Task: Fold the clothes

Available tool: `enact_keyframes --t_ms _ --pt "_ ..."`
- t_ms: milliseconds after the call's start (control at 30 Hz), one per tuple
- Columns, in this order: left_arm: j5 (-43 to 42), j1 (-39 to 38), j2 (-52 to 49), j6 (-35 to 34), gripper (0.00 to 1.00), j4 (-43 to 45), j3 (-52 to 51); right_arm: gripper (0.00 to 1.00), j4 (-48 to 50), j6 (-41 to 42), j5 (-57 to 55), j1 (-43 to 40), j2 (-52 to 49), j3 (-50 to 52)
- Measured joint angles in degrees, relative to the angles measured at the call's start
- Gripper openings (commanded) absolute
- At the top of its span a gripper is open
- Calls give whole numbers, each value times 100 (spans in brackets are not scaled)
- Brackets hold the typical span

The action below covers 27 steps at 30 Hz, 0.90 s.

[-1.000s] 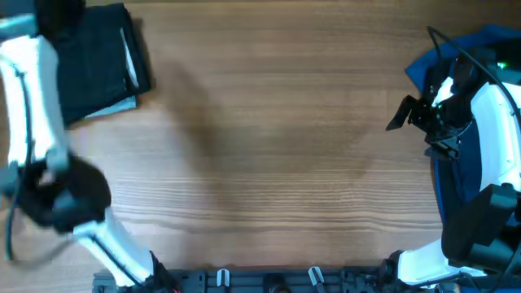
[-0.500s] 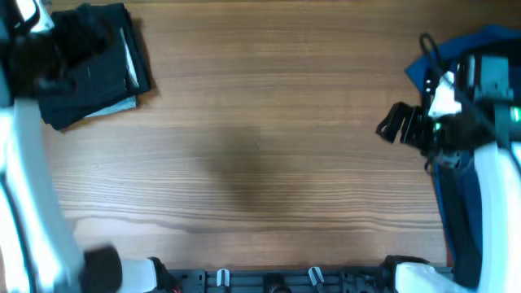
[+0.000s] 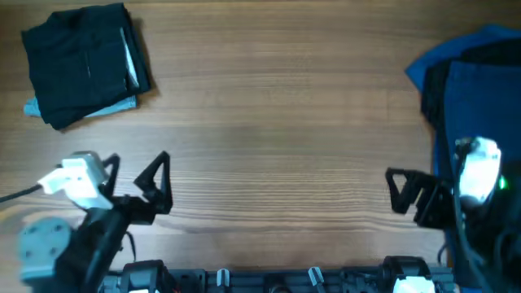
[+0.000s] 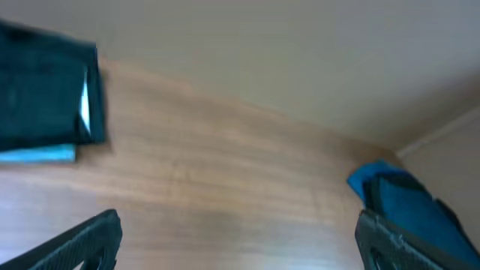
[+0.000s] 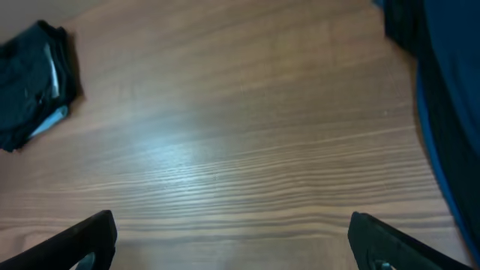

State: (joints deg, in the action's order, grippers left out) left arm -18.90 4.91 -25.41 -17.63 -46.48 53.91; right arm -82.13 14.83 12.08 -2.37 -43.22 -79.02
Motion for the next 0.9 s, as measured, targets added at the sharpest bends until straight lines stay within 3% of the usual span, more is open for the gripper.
enact_keyframes --t_ms 133,267,467,900 --pt "-42 0 -186 -168 100 282 -638 100 905 208 -643 9 890 595" --pt "-39 0 -643 -205 100 411 -645 100 1211 962 -1329 9 793 704" --pt "-35 0 -1023 -205 100 494 -647 100 1814 1202 -1751 9 610 728" --pt "-37 0 -1029 -205 100 494 -647 100 1834 1349 -1775 9 610 728"
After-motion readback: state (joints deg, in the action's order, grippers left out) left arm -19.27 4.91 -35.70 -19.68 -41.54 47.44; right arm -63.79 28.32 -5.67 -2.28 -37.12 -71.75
